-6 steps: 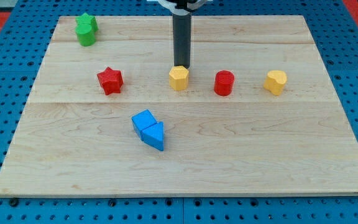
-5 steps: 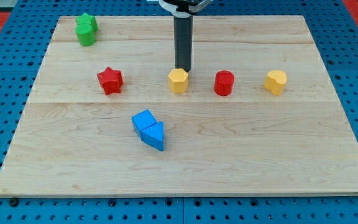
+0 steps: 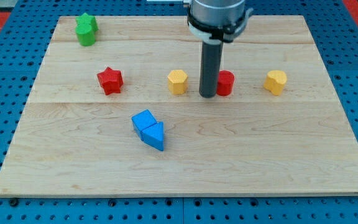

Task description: Move the blue cube vertically below the green circle

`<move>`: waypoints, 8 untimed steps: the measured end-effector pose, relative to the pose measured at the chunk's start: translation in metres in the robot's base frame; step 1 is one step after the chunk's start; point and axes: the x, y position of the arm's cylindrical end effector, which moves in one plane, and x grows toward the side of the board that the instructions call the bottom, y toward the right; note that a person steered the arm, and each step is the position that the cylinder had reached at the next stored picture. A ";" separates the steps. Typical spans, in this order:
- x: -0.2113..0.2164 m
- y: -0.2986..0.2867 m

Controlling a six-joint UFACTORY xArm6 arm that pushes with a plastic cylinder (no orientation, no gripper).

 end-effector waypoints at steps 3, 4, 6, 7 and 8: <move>0.078 -0.088; 0.056 -0.130; 0.049 -0.102; 0.048 -0.117; 0.043 -0.155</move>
